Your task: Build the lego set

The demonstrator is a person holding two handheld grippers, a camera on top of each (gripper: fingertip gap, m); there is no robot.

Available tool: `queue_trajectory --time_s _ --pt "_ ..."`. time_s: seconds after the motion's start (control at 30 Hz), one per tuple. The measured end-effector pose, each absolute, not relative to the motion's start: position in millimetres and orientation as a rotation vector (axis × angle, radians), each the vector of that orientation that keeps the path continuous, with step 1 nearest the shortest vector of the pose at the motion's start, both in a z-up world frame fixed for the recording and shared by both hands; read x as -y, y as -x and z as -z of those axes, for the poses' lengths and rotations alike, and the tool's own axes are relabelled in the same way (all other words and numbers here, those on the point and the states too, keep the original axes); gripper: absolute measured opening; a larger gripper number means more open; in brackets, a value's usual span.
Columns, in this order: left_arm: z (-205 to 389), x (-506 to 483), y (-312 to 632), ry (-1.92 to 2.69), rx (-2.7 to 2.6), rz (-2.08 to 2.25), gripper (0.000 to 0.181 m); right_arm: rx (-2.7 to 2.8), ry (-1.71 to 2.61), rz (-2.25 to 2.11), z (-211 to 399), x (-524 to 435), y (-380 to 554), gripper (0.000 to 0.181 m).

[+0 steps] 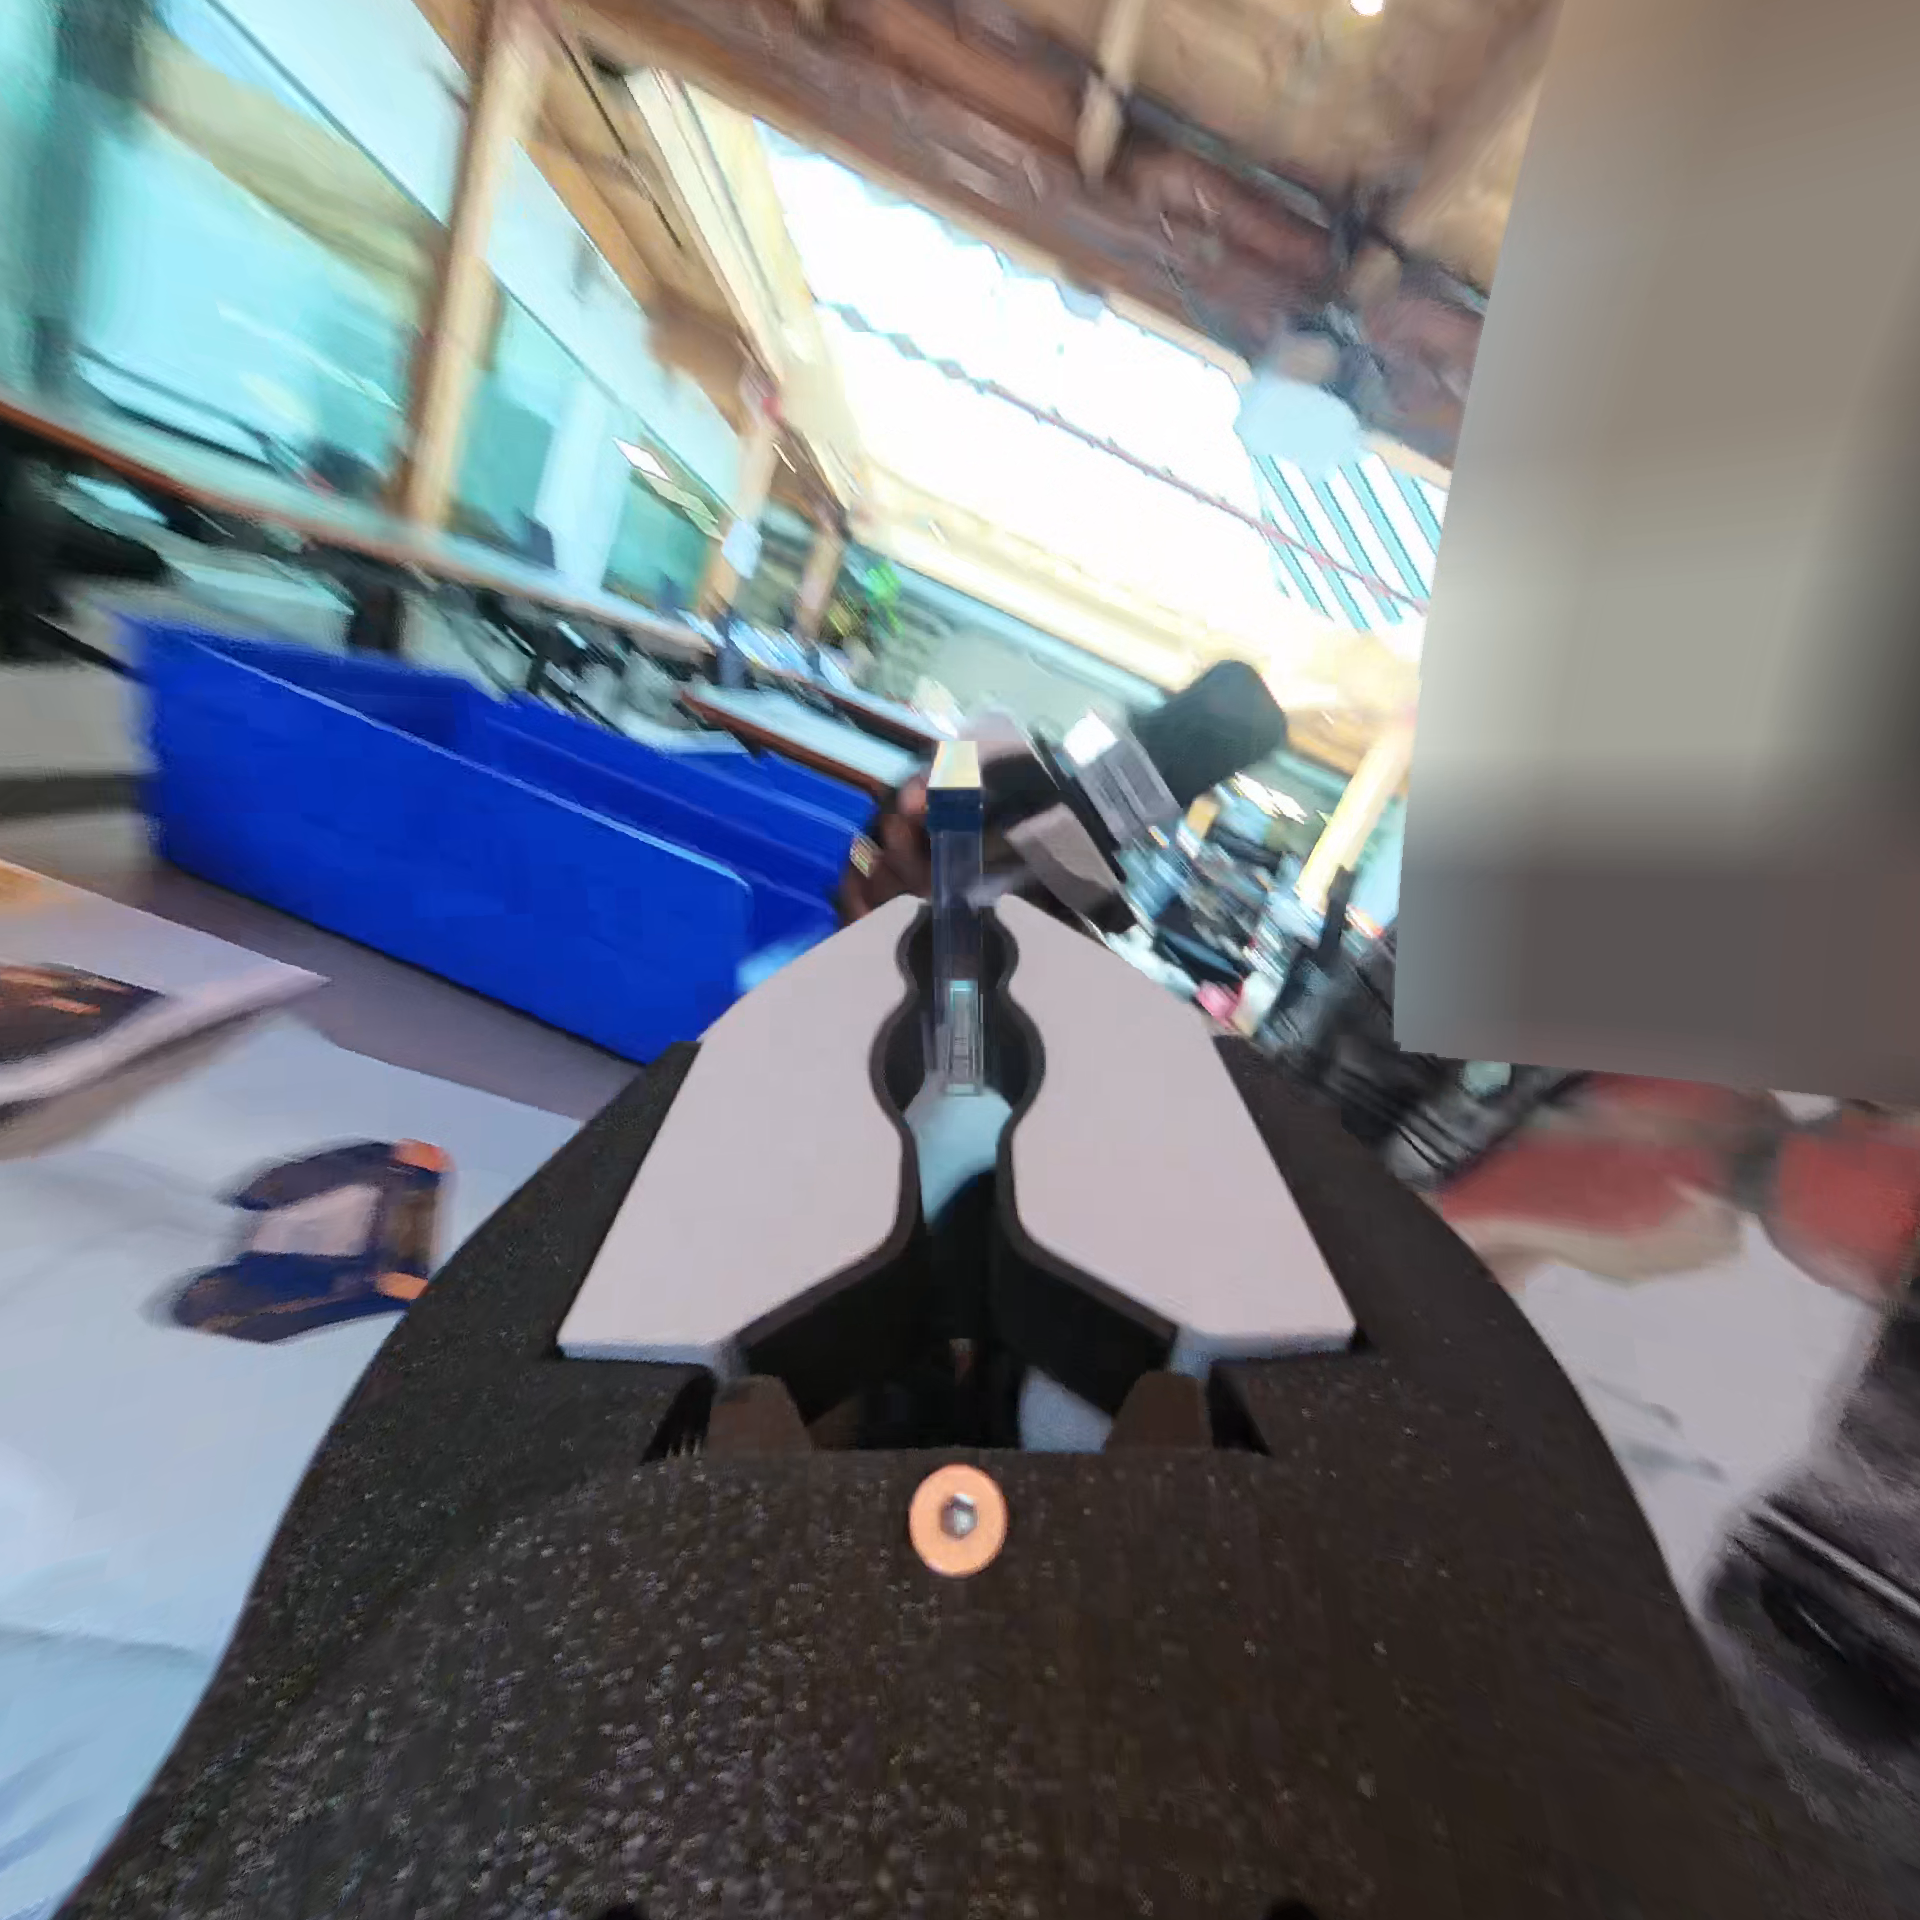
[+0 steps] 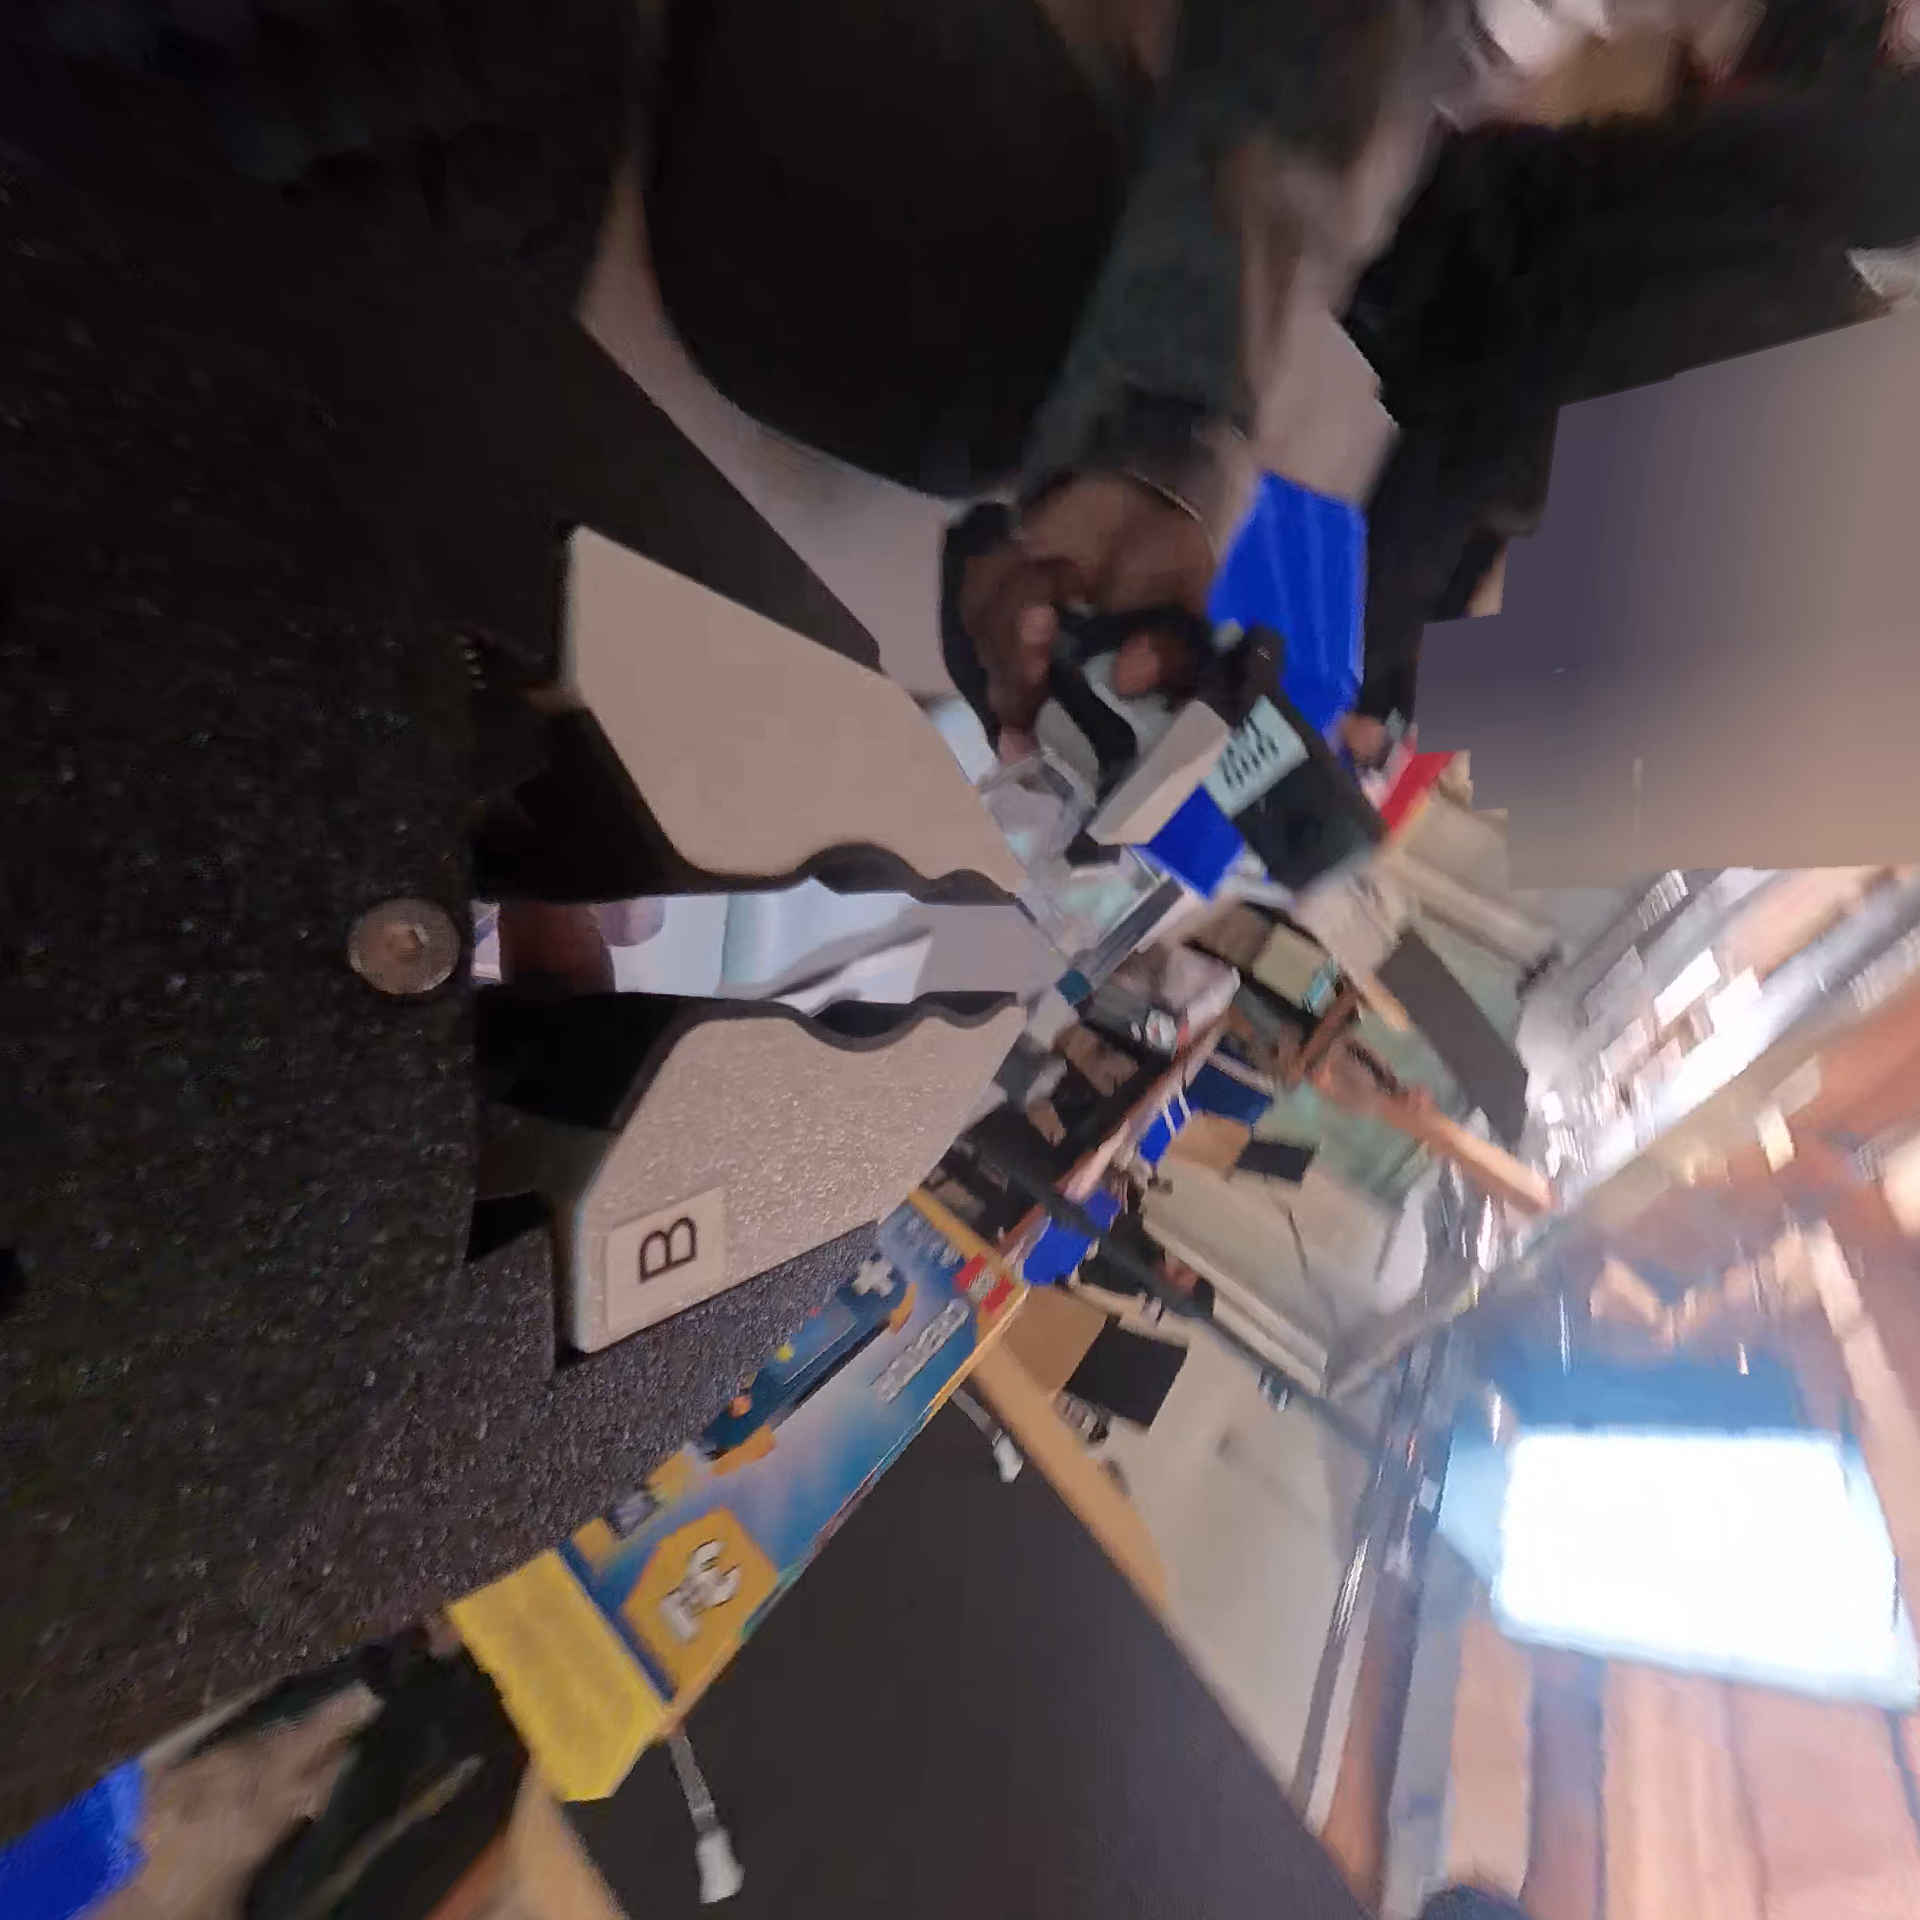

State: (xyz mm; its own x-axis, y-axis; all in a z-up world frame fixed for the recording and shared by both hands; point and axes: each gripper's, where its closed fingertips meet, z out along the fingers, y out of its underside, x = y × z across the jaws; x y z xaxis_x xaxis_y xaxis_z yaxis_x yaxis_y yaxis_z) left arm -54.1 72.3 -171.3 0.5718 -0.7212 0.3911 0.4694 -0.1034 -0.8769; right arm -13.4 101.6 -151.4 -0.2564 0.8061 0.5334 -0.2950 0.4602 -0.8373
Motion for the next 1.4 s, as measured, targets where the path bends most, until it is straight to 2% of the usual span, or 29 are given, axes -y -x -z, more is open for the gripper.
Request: queue_trajectory --time_s 0.2,0.37,0.57,1.4 --pt "146.8 -74.3 162.9 1.060 0.096 0.557 0.008 1.176 0.805 -1.407 129.3 -107.3 28.5 0.014" --pt "149.2 -58.0 184.8 1.011 0.076 0.262 0.008 1.162 0.476 -1.472 134.1 -49.8 26.0 0.008" --pt "142.9 -48.9 193.6 0.971 0.083 0.231 0.008 1.342 0.468 -1.544 169.0 -24.8 39.1 0.009" --pt "126.5 -17.0 240.5 0.935 0.141 -0.109 0.008 1.317 0.678 -1.656 181.1 -53.7 50.9 0.009"
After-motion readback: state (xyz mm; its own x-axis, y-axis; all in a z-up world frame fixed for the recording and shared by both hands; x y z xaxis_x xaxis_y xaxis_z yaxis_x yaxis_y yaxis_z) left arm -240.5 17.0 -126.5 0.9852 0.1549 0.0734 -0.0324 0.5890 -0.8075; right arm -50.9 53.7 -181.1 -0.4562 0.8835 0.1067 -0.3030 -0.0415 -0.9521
